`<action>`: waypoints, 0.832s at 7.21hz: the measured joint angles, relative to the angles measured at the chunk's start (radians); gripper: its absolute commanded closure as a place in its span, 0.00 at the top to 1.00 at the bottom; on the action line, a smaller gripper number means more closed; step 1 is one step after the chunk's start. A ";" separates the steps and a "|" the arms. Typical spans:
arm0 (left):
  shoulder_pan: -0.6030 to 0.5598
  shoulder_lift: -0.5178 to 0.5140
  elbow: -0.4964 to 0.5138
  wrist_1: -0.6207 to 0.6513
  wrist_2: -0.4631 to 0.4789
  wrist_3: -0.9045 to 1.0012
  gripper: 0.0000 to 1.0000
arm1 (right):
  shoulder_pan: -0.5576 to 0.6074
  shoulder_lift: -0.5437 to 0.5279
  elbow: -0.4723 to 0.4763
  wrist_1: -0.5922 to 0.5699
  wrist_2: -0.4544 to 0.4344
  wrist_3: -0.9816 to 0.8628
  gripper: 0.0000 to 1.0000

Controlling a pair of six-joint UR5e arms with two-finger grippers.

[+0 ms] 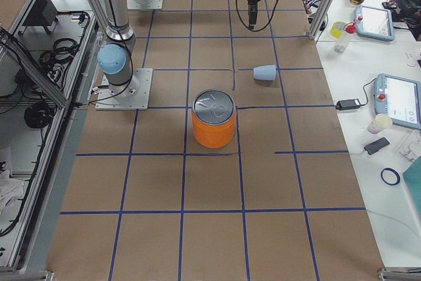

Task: Flip cup
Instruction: 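Move the right gripper above the upside-down pale blue cup, then lower the right gripper and grasp the pale blue cup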

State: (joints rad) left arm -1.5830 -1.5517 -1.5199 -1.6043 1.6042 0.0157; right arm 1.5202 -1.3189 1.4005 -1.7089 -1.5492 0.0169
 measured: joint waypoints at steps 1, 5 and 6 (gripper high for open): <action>0.000 0.000 -0.001 0.001 0.000 0.000 1.00 | -0.005 0.063 0.018 -0.075 0.000 -0.001 1.00; 0.000 0.001 -0.003 0.002 0.000 0.000 1.00 | -0.024 0.238 0.172 -0.445 -0.010 -0.002 1.00; 0.000 0.001 -0.003 0.002 0.001 0.001 1.00 | -0.035 0.275 0.176 -0.481 -0.009 -0.002 1.00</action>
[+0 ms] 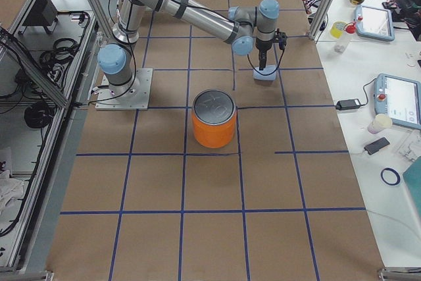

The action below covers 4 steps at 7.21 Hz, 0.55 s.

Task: Flip cup
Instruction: 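Lower the right gripper and grasp the pale blue cup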

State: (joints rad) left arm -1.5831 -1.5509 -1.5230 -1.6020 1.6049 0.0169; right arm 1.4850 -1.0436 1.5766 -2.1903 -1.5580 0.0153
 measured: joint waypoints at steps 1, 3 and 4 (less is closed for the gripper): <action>0.000 0.000 0.001 0.000 0.001 0.004 1.00 | -0.005 0.025 0.000 -0.019 0.001 0.000 1.00; 0.000 0.000 0.000 0.001 0.001 0.003 1.00 | -0.010 0.052 -0.006 -0.043 -0.001 0.000 1.00; 0.000 0.000 0.000 0.001 0.001 0.003 1.00 | -0.010 0.069 -0.022 -0.055 0.001 0.000 1.00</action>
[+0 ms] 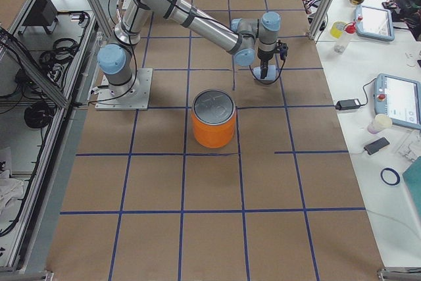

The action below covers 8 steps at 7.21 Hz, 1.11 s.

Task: Flip cup
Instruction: 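Lower the right gripper and grasp the pale blue cup, then carry the cup with the right gripper toward the table center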

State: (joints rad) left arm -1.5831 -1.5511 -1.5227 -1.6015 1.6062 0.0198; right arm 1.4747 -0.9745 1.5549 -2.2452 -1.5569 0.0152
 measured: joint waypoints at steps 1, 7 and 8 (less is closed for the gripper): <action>0.000 0.000 0.000 0.000 0.000 0.001 1.00 | 0.000 0.017 -0.016 -0.005 0.001 0.000 0.95; 0.000 0.000 0.000 0.000 0.000 0.000 1.00 | 0.000 0.011 -0.046 0.011 0.011 -0.016 0.71; 0.000 0.000 -0.001 0.000 0.000 0.000 1.00 | 0.002 -0.013 -0.053 0.036 0.024 -0.058 0.71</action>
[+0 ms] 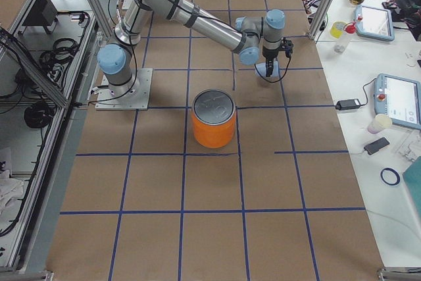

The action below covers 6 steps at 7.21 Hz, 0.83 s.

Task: Flip cup
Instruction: 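Carry the cup with the right gripper toward the table center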

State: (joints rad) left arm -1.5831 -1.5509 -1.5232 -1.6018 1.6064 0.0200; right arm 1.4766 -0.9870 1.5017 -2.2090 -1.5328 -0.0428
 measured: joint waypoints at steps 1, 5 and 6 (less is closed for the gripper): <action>0.000 0.000 0.000 0.000 0.000 0.000 1.00 | 0.012 -0.027 -0.002 0.024 0.028 -0.072 0.71; 0.000 0.000 0.000 0.000 0.001 0.001 1.00 | 0.206 -0.069 -0.001 0.039 0.061 -0.316 0.70; 0.001 0.001 0.001 -0.001 0.001 0.003 1.00 | 0.271 -0.076 0.000 0.038 0.061 -0.378 0.70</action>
State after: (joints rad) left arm -1.5823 -1.5498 -1.5224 -1.6025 1.6078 0.0227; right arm 1.7479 -1.0632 1.5019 -2.1711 -1.4719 -0.4206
